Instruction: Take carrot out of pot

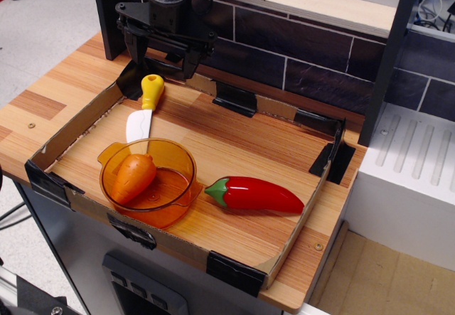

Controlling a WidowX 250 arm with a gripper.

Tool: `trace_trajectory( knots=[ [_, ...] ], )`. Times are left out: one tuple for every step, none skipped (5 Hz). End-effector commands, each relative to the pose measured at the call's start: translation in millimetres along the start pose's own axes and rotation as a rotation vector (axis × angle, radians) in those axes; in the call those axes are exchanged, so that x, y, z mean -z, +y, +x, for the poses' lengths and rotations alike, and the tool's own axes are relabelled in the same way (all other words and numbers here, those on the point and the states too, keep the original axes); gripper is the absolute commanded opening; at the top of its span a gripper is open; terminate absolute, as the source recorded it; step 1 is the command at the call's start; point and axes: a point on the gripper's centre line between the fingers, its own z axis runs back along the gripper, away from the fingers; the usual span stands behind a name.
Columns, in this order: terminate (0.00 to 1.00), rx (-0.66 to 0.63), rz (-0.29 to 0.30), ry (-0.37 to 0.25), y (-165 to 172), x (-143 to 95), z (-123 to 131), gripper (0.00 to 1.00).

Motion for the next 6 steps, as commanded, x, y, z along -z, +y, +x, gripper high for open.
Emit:
trace_trajectory(
  knots=[
    [0.0, 0.0, 0.0, 0.0, 0.0, 0.0, 0.0, 1.0],
    [0.0, 0.035, -0.072, 0.03, -0.2, -19.1, -3.8, 1.0],
    [0.0, 0.092, -0.135, 0.033, 0.3, -39.5, -13.4, 1.0],
    [0.0, 0.189, -0.186, 0.064, 0.4, -52.9, -34.4, 1.0],
    [0.0, 0.355, -0.193, 0.061, -2.2, -54.3, -64.4, 1.0],
    [0.0, 0.448, -0.212, 0.05, -7.2, -54.7, -86.6, 1.0]
  ],
)
